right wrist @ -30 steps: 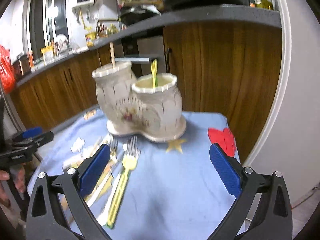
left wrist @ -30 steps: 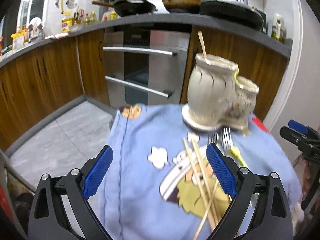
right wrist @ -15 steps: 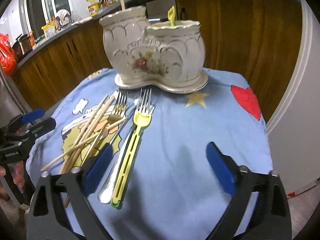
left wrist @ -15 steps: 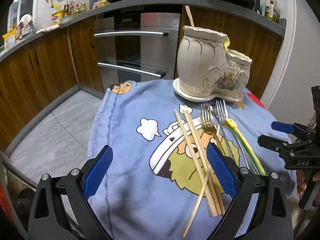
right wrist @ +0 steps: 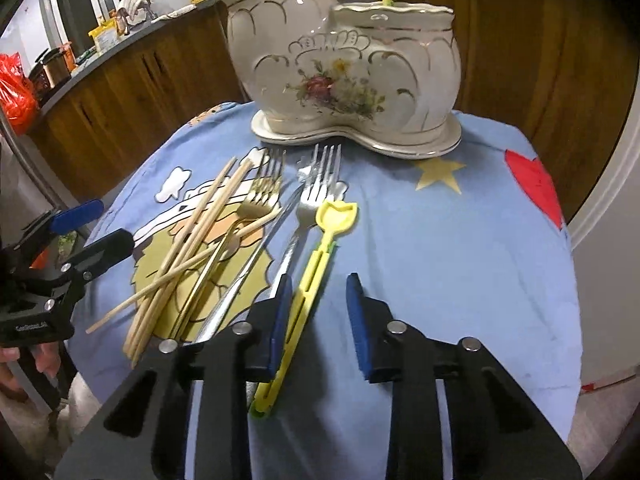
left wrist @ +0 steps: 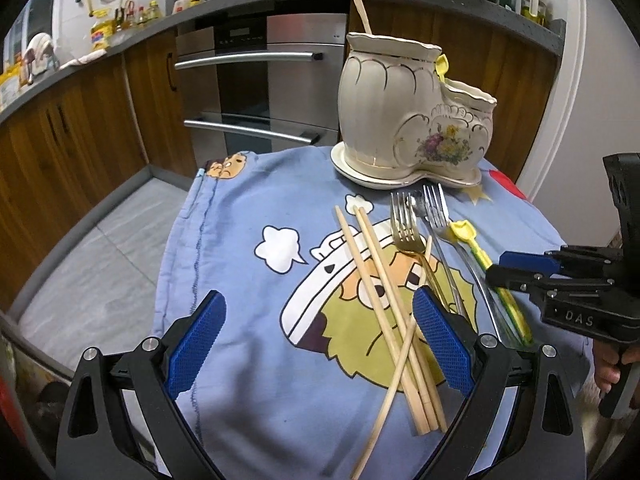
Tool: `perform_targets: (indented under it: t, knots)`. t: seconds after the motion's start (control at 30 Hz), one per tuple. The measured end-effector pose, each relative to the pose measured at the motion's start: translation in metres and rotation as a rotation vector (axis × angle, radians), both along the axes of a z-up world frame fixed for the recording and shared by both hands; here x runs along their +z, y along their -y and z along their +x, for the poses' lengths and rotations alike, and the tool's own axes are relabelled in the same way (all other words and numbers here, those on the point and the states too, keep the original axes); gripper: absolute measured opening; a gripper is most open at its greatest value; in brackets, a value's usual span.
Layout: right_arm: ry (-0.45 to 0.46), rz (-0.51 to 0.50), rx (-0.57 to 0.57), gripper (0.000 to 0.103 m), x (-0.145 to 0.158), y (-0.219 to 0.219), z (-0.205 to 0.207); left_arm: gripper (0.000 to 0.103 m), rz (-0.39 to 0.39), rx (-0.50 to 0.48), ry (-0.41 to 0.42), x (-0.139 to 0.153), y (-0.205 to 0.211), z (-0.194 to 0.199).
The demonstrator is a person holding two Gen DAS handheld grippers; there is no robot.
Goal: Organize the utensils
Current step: 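Withdraw both open tools back toward the utensils on the cloth, then grasp the second yellow utensil with the right tool while the left tool grasps the gold fork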
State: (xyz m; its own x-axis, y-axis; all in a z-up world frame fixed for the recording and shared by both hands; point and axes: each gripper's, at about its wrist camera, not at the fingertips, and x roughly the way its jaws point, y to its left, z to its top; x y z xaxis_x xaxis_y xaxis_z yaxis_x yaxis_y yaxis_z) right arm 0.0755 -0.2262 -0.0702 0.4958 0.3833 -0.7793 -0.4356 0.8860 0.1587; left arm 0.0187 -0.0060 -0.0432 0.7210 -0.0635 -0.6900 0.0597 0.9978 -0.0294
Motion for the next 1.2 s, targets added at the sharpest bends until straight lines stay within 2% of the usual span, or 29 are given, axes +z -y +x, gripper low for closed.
perform_targets:
  t: [0.3,0.33,0.37,0.5,0.6,0.63,0.67,0.7,0.77,0.83,0.97,1.2]
  knots:
    - [-0.009,-0.03,-0.019,0.027,0.0,-0.012,0.023,0.094,-0.014,-0.029,-0.008,0.001,0.013,0.008]
    - [-0.004,-0.028,-0.023,0.024,0.0,-0.012,0.024,0.093,-0.015,-0.033,-0.008,0.001,0.014,0.008]
    - [0.001,-0.027,-0.029,0.015,0.0,-0.011,0.025,0.093,-0.017,-0.039,-0.011,0.001,0.017,0.009]
    - [-0.004,0.026,-0.035,0.01,0.001,0.0,0.024,0.092,-0.03,-0.055,-0.027,0.0,0.024,0.012]
    - [0.016,0.043,-0.042,0.01,0.005,0.009,0.019,0.08,-0.057,-0.08,-0.056,-0.001,0.032,0.017]
    - [0.016,0.049,-0.044,0.01,0.006,0.012,0.018,0.072,-0.07,-0.091,-0.068,-0.001,0.035,0.019]
    - [0.013,0.057,-0.047,0.01,0.007,0.018,0.018,0.059,-0.082,-0.103,-0.084,-0.002,0.039,0.021]
    - [0.01,0.065,-0.05,0.01,0.007,0.021,0.018,0.053,-0.087,-0.112,-0.102,-0.003,0.044,0.024]
    - [0.009,0.078,-0.052,0.01,0.009,0.029,0.017,0.034,-0.104,-0.128,-0.127,-0.004,0.052,0.027]
    - [0.011,0.087,-0.049,0.01,0.01,0.033,0.016,0.026,-0.108,-0.148,-0.149,-0.006,0.059,0.027]
    - [0.027,0.097,-0.048,0.01,0.012,0.034,0.014,0.017,-0.092,-0.159,-0.185,-0.011,0.071,0.025]
    - [0.04,0.124,-0.037,0.01,0.014,0.034,0.012,0.014,-0.058,-0.13,-0.205,-0.022,0.076,0.032]
